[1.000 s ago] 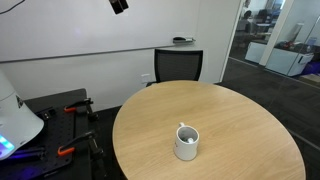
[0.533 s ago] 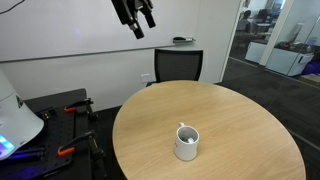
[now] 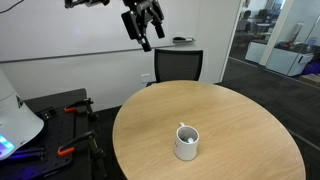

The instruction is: Take the green marker out of the white mug and put it on the table

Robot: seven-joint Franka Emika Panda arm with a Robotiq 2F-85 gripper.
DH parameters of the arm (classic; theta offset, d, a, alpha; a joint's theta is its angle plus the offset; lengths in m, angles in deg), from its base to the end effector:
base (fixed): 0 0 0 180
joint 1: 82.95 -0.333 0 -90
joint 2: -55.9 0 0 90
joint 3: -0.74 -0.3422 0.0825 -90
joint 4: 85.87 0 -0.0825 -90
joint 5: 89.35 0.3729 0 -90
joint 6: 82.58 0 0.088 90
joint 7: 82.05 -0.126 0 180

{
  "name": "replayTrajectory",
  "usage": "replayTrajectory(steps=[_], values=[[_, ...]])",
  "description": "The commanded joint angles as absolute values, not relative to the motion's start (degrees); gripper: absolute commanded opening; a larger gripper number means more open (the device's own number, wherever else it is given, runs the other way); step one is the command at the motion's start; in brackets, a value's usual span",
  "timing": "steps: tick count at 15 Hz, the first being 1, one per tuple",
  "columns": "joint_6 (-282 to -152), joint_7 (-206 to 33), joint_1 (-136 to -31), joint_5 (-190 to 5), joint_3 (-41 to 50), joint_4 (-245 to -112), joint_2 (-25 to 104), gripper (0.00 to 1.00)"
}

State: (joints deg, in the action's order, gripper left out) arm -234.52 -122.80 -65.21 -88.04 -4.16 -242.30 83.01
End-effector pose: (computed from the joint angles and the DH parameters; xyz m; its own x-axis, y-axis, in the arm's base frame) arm 0.3782 -0.0869 0.4196 0.5195 -0.7984 0.3045 -0.7716 -0.5914 -0.2343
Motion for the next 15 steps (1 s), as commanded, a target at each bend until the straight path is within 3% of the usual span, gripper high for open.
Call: replayTrajectory(steps=[1, 15], values=[[-235.92, -124.8, -65.02, -87.82, -4.03, -241.83, 82.11, 1.0], [-246.12, -148.79, -65.13, -82.77, 0.89, -234.54, 59.9, 1.0]])
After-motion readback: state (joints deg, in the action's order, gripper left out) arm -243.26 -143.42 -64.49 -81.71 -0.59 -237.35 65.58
